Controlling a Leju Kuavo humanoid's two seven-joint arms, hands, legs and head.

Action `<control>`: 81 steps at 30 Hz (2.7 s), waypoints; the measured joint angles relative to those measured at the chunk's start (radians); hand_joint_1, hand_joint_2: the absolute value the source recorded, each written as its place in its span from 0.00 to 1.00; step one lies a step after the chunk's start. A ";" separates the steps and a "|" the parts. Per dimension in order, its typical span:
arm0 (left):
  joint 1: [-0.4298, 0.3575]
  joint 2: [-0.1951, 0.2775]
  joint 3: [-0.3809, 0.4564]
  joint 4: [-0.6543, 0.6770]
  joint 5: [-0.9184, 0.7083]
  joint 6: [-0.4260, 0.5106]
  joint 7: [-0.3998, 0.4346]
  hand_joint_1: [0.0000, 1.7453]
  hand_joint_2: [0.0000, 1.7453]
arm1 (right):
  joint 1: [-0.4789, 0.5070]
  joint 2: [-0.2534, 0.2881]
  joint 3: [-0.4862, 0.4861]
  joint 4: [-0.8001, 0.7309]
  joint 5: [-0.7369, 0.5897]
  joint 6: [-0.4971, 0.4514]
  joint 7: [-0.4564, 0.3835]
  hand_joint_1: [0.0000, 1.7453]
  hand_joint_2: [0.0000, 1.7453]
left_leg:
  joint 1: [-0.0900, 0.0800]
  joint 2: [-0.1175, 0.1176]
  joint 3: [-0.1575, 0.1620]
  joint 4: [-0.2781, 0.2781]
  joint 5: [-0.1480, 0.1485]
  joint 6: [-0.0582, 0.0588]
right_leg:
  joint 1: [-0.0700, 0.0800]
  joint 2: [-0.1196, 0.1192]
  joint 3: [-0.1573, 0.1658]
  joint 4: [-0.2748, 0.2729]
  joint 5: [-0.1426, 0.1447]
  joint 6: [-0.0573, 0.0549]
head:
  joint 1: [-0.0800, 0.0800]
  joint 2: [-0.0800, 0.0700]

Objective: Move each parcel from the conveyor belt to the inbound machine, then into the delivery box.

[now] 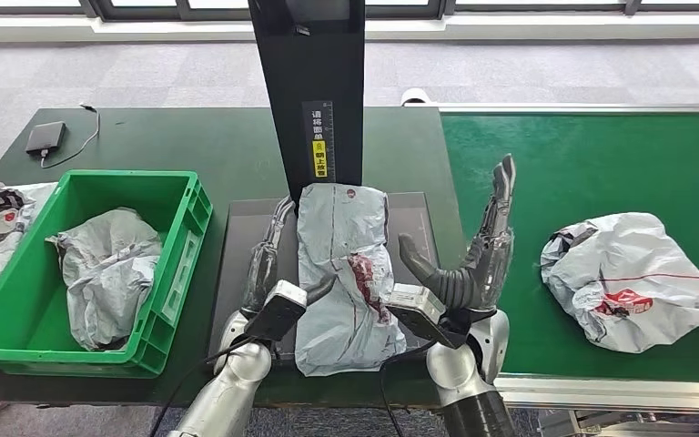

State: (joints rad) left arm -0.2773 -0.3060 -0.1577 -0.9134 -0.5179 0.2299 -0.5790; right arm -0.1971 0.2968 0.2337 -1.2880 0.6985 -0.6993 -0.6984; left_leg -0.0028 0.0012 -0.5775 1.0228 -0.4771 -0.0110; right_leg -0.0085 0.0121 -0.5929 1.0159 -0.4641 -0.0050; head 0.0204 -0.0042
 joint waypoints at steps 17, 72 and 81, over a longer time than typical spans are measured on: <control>-0.092 -0.032 -0.039 0.337 -0.225 0.011 0.218 0.34 1.00 | 0.008 -0.001 -0.003 -0.087 -0.031 0.000 -0.002 0.00 1.00 | 0.000 -0.001 0.000 0.000 0.000 0.000 | 0.000 0.000 0.001 0.000 0.000 0.000 | 0.000 0.000; -0.044 -0.016 0.390 -0.547 -0.839 0.472 0.284 1.00 1.00 | 0.026 -0.006 -0.008 -0.137 -0.043 0.000 -0.002 0.00 1.00 | 0.000 -0.001 0.000 -0.001 0.000 -0.001 | 0.000 -0.001 0.000 0.001 -0.001 -0.001 | 0.000 0.000; -0.201 0.035 0.730 -0.292 -0.922 0.470 0.329 1.00 1.00 | 0.060 -0.011 -0.013 -0.179 -0.036 0.000 0.001 0.00 1.00 | 0.001 0.000 0.000 -0.001 0.001 -0.001 | 0.001 0.000 -0.001 0.001 -0.001 -0.001 | 0.000 0.000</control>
State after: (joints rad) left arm -0.4782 -0.2707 0.5726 -1.2052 -1.4398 0.7004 -0.2497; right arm -0.1366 0.2855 0.2208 -1.4672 0.6623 -0.6992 -0.6970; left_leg -0.0022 0.0015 -0.5777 1.0221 -0.4765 -0.0120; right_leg -0.0080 0.0122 -0.5935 1.0171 -0.4647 -0.0059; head 0.0204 -0.0044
